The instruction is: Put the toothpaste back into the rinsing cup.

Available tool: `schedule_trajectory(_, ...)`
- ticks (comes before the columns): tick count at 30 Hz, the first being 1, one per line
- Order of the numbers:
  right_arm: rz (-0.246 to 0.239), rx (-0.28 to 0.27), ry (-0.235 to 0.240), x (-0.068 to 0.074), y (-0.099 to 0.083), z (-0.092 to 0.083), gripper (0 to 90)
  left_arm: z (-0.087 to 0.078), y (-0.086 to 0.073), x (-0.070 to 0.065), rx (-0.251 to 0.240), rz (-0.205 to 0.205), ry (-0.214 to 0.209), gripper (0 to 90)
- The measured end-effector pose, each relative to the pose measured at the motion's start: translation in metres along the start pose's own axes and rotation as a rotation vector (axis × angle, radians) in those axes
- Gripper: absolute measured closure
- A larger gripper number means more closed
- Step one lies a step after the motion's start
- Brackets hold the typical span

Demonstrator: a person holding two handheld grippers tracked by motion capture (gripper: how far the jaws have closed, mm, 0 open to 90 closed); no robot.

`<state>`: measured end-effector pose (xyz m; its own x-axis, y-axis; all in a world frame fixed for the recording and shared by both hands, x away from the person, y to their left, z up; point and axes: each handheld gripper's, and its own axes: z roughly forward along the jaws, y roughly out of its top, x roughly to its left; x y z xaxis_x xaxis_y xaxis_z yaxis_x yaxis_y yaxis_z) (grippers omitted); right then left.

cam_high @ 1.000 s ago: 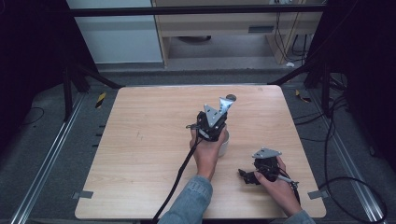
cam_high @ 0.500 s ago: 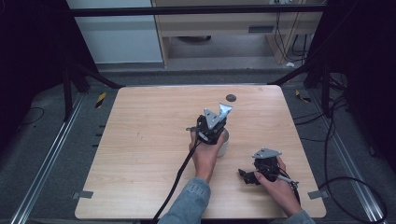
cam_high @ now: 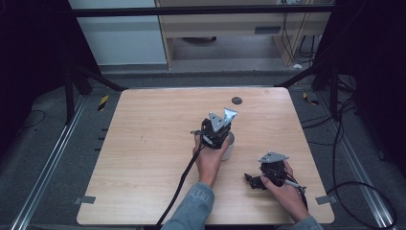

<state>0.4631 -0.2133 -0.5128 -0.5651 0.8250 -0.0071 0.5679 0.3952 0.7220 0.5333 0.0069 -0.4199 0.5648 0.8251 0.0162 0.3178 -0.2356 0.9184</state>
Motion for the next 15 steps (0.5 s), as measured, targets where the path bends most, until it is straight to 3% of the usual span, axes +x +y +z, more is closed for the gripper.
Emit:
schedule_trajectory(12,0.000,0.000,0.000,0.000,0.000,0.000,0.6,0.000,0.007,-0.005,0.064,0.032,-0.006,77.0)
schedule_trajectory(15,0.001,0.000,0.000,0.000,0.000,0.000,0.6,0.001,0.010,-0.004,0.087,0.020,-0.015,76.8)
